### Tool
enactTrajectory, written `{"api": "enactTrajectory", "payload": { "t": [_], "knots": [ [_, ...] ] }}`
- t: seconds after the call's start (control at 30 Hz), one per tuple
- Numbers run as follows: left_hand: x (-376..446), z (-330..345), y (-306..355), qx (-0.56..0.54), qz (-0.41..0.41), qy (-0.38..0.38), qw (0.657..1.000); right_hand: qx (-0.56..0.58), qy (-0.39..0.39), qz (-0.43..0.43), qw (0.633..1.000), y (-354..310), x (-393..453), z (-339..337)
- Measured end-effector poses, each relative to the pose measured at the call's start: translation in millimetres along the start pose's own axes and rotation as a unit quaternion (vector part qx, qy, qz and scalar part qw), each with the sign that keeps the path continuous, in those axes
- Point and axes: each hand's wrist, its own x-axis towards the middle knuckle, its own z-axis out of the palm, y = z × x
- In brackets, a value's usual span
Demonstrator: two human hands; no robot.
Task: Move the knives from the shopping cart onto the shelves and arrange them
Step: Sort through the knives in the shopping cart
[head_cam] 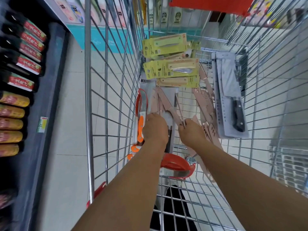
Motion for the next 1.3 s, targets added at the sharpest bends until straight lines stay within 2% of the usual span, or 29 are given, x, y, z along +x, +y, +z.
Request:
{"api": "enactTrajectory", "payload": {
  "t": [0.27,0.47,0.53,0.73,0.83,0.97,1.07,1.3],
  "knots": [
    [2.2,-4.1,-1.3,-0.048,-0.005,-0.01,0.999,0.006,-0.012,-0.001,1.0,16.6,-11.1,-16.3],
    [-29.6,-16.0,15.1,-0.192,0.013,-0.091,0.977,0.045,0.006,0.043,0.998,40.7,-44.1,-41.4],
    [-50.6,-15.2,30.1,-0.204,0.025,-0.129,0.97,0.055,0.0,0.056,0.997,47.1,-61.9,-50.7],
    [-103.1,16.4,68.4,-0.185,0.024,-0.249,0.95,-0.029,-0.055,0.106,0.992,83.8,-95.0,-51.2],
    [-114.4,26.6,76.7,-0.147,0.039,-0.27,0.951,-0.057,-0.08,0.144,0.985,91.8,-97.1,-46.9],
    [-113.1,33.0,80.2,-0.1,0.062,-0.264,0.957,-0.093,-0.088,0.165,0.978,95.6,-88.8,-42.9],
    [-112.7,34.5,82.3,-0.081,0.09,-0.228,0.966,-0.099,-0.076,0.162,0.979,94.0,-84.4,-40.1],
    [-104.6,34.0,70.6,0.029,0.21,-0.223,0.952,-0.117,-0.049,0.058,0.99,91.7,-82.2,-39.0]
  ]
}}
